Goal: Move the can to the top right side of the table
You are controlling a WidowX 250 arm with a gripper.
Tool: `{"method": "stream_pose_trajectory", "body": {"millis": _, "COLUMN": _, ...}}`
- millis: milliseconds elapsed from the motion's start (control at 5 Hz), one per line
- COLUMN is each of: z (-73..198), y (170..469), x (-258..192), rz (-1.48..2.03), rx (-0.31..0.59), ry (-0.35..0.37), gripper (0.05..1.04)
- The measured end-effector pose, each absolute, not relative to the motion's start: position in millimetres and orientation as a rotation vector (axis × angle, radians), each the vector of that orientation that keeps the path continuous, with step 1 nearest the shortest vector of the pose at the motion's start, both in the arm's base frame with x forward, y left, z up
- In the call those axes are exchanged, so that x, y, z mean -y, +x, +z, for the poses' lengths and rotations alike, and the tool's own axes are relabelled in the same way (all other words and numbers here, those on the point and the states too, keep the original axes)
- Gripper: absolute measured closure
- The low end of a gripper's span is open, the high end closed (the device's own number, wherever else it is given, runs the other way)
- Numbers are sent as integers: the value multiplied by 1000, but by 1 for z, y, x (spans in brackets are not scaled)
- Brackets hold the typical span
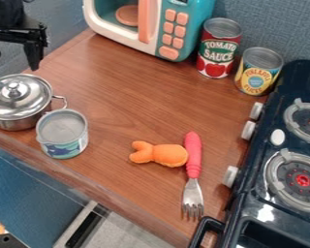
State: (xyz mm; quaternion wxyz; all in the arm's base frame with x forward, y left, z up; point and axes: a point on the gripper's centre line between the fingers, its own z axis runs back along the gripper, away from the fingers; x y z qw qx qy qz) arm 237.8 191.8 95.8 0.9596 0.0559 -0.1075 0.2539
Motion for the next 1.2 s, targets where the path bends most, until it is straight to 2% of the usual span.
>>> {"method": "stream_pose_trajectory", "body": {"millis": 200, "z": 87, "y": 236, "x": -190, "rz": 512, "rx": 192, "ry": 102, "gripper": 83}}
{"method": "stream_pose_trajectory", "body": {"millis": 400, "z": 93, "y": 228, "x": -184, "rz": 473, "rx": 194, "ry": 117, "gripper": 83}}
{"method": "stream_pose_trajectory", "body": {"millis": 800, "z": 119, "y": 208, "x": -167, "rz": 388, "rx": 226, "ry": 114, "gripper": 83}}
{"method": "stream_pose_trajectory", "body": {"millis": 1200, "z": 99, "y": 174, "x": -124, "rz": 230, "rx": 180, "ry": 100, "gripper": 83}}
